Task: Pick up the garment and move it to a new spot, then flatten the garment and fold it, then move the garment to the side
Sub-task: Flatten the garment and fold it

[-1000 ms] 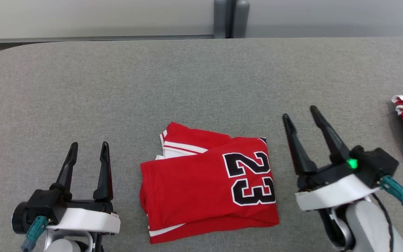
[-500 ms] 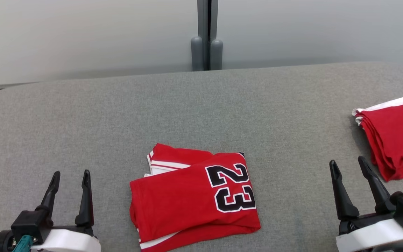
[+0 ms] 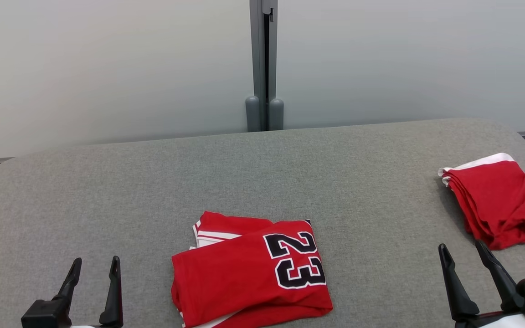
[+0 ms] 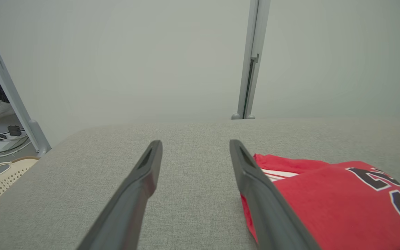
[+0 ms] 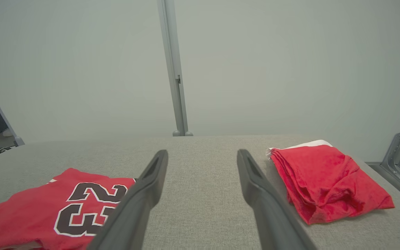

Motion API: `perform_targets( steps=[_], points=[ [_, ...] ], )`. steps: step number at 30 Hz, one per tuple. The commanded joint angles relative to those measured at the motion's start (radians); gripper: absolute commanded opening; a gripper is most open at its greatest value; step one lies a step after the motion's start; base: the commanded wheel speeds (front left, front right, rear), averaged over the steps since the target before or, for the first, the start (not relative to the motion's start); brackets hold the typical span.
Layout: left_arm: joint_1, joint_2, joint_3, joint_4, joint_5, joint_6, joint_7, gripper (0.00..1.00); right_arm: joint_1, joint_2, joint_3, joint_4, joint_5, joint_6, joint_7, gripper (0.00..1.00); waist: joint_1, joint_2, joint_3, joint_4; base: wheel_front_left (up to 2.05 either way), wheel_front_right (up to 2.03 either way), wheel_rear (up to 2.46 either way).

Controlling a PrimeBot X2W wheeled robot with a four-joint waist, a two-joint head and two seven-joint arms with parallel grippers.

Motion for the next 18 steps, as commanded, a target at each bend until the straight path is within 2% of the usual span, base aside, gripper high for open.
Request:
perform_targets(
  steps=[1, 18],
  points=[
    [0.009, 0.009, 0.002, -0.006, 0.007, 0.007, 0.003, 1.00, 0.010, -0.008, -0.003, -0.007, -0.002, 0.000, 0.006, 1.00, 0.0000, -0.0001, -0.004, -0.002, 0.00, 0.00, 0.00],
    [0.023, 0.022, -0.007, -0.016, 0.012, 0.030, 0.013, 1.00, 0.018, -0.007, -0.009, -0.026, -0.014, 0.000, 0.021, 1.00, 0.0000, -0.0001, -0.006, -0.005, 0.00, 0.00, 0.00]
  ],
)
